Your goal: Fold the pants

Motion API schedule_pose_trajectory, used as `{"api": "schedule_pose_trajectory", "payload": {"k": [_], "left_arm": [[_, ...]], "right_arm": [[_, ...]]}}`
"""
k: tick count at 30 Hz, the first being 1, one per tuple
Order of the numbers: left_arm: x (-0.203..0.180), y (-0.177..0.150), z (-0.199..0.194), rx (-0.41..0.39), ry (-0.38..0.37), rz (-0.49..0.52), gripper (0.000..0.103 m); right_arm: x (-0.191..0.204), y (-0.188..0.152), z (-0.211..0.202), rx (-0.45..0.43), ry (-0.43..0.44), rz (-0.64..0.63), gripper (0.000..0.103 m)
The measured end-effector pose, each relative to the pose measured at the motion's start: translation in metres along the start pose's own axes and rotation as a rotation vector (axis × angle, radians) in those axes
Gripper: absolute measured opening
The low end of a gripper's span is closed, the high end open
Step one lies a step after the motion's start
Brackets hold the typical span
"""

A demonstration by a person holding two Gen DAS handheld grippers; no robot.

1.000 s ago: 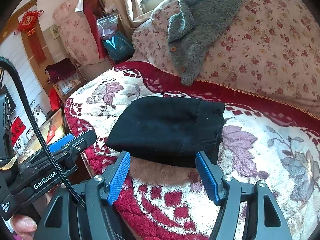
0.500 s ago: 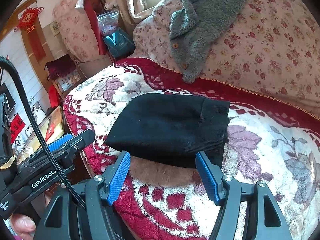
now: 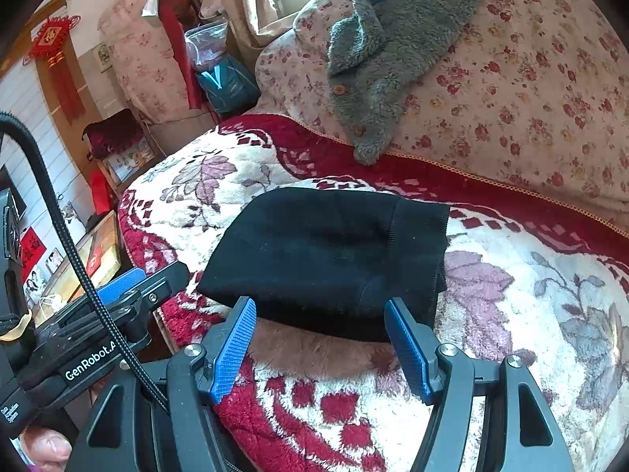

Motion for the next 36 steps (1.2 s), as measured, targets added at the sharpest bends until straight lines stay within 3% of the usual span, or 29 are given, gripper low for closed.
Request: {"api": "schedule_pose_trajectory", "payload": {"k": [36], "left_arm": [[-0.004, -0.006, 0.027, 0.054, 0.019, 0.027, 0.069]], "right_arm": [[-0.015, 0.001, 0.019, 0.023, -0.042, 0.033, 0.066]]}}
Point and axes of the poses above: each gripper's, at about its wrist camera, not at the fingertips, and z roughly the way its jaws point, x to its left, y to its top, the point moved 9 cm from there along z, roughly the way its jaws point, and after that the axes turned 4 degrees about -z, right-handed, at the moved point
